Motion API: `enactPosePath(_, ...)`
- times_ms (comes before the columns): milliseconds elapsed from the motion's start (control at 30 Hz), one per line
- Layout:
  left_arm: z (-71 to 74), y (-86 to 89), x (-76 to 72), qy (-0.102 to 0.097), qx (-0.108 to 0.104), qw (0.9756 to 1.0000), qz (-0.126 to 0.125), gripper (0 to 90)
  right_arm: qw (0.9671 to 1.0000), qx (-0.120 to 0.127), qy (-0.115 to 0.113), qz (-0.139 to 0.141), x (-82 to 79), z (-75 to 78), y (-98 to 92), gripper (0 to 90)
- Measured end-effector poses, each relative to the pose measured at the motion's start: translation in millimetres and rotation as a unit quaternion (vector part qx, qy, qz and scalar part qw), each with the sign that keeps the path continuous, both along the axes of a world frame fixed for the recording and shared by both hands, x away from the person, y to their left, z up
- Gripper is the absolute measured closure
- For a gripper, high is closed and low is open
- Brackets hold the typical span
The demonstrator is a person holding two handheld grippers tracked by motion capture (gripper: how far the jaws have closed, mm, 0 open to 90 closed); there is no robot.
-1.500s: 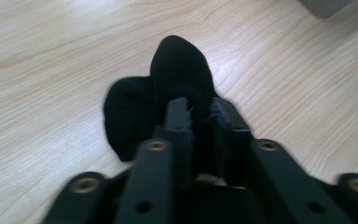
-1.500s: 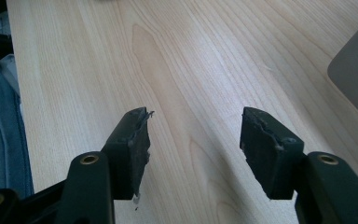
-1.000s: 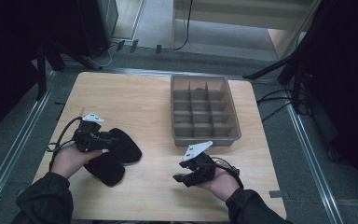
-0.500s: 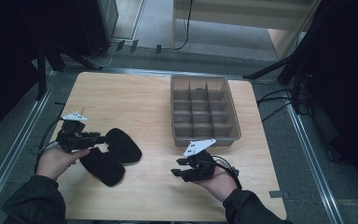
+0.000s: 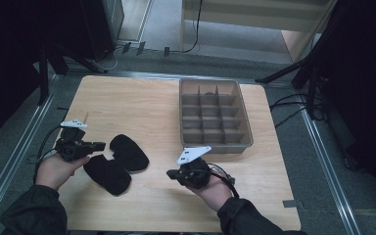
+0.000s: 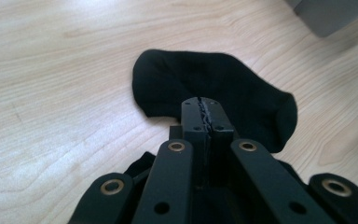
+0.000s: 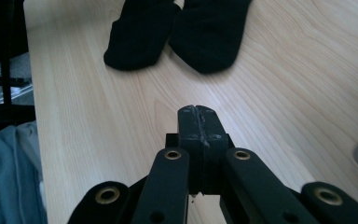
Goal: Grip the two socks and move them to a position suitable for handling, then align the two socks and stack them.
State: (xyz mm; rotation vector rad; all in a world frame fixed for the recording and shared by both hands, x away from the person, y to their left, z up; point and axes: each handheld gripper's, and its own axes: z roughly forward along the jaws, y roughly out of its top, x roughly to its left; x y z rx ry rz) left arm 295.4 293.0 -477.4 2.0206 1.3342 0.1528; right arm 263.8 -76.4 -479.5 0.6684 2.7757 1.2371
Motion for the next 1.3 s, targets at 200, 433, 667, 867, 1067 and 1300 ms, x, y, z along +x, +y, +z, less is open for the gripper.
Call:
enactPosePath(200, -5.2, 2.5, -6.0, -0.012, 0.008, 0.9999, -0.009, 88.3, 0.9999, 0.005, -0.007, 0.01, -0.7, -4.5, 34.2, 89.9)
enactPosePath(433, -15.5, 15.9, -14.3, -0.007, 0.013, 0.9999, 0.002, 87.1, 0.9995, 0.018, -0.004, 0.024, -0.4, -10.4, 70.5, 89.7)
enactPosePath(667, -24.9, 18.1, -17.4, -0.006, 0.027, 0.9996, -0.005, 85.4, 0.9994, 0.019, 0.003, 0.028, -1.8, -24.3, 95.0, 89.1)
enactPosePath(867, -34.3, 17.2, -17.0, 0.006, 0.034, 0.9993, -0.016, 86.1, 0.9991, 0.027, 0.014, 0.031, -7.8, -36.4, 115.5, 87.8)
enactPosePath(1067, -41.9, 18.0, -13.8, 0.018, 0.042, 0.9987, -0.022, 86.1, 0.9989, 0.015, 0.012, 0.042, -15.1, -54.6, 136.1, 84.6)
enactPosePath(1300, -46.6, 17.3, -17.0, 0.024, 0.062, 0.9973, -0.031, 85.7, 0.9989, 0.002, 0.022, 0.041, -9.1, -64.6, 137.7, 85.6)
